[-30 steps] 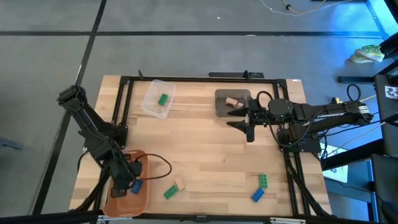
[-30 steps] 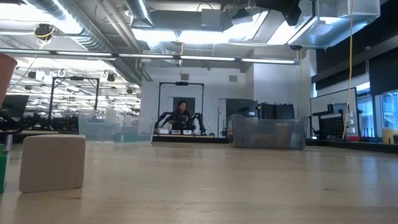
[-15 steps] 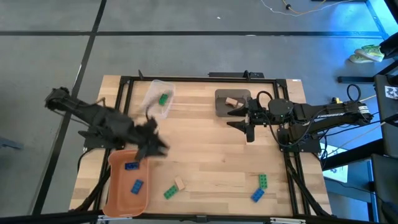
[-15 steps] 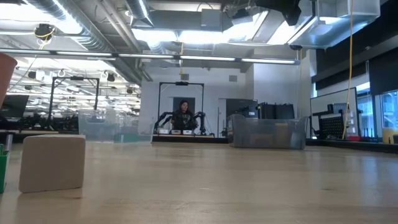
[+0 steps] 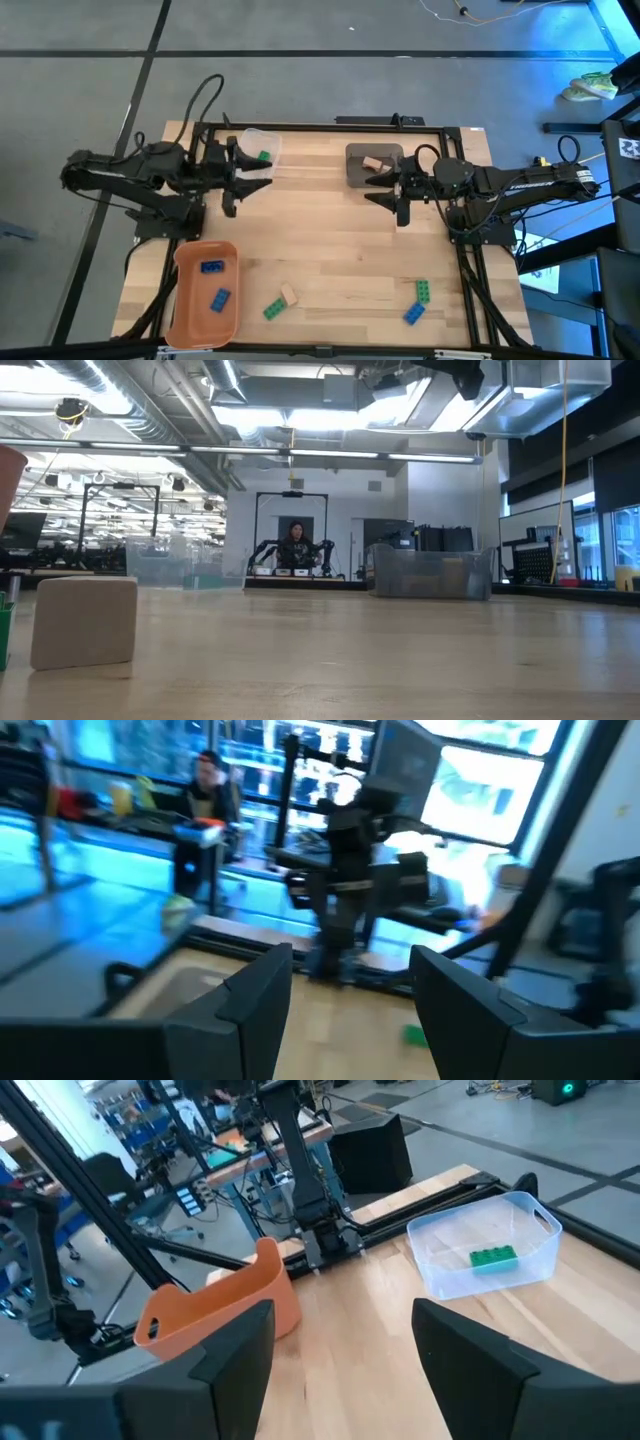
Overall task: Sort & place blocks by color
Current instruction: Put the blue game piece into the orange bin
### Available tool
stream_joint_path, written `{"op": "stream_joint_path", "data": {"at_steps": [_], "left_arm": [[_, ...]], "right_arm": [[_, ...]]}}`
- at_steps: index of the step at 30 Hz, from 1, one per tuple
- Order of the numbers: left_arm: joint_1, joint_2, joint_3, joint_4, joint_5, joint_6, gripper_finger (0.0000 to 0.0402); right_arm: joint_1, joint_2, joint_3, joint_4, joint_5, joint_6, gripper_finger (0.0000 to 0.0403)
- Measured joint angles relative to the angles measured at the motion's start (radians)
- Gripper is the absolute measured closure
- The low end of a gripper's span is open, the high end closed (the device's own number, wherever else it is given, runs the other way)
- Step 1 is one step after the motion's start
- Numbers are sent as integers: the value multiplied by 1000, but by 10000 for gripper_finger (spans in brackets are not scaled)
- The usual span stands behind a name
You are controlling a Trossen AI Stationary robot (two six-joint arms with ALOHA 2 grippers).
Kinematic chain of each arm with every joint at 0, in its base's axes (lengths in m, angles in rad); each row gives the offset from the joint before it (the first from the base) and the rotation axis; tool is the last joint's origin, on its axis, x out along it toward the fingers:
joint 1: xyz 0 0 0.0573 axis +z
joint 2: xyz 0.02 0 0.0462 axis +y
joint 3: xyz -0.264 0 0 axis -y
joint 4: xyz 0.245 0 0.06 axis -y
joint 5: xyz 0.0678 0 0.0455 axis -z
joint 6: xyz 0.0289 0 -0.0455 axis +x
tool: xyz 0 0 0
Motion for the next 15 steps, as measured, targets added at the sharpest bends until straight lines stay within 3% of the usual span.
{"op": "stream_joint_path", "data": {"at_steps": [5, 10, 15], "left_arm": [[49, 18, -93, 95, 44, 20, 207], [84, 15, -307, 441, 114, -78, 207], [85, 16, -438, 580, 114, -178, 207]], "right_arm": [[0, 0, 0, 12, 0, 14, 166], [0, 0, 0, 13, -1, -30, 166], [0, 0, 0, 14, -1, -61, 166]]}}
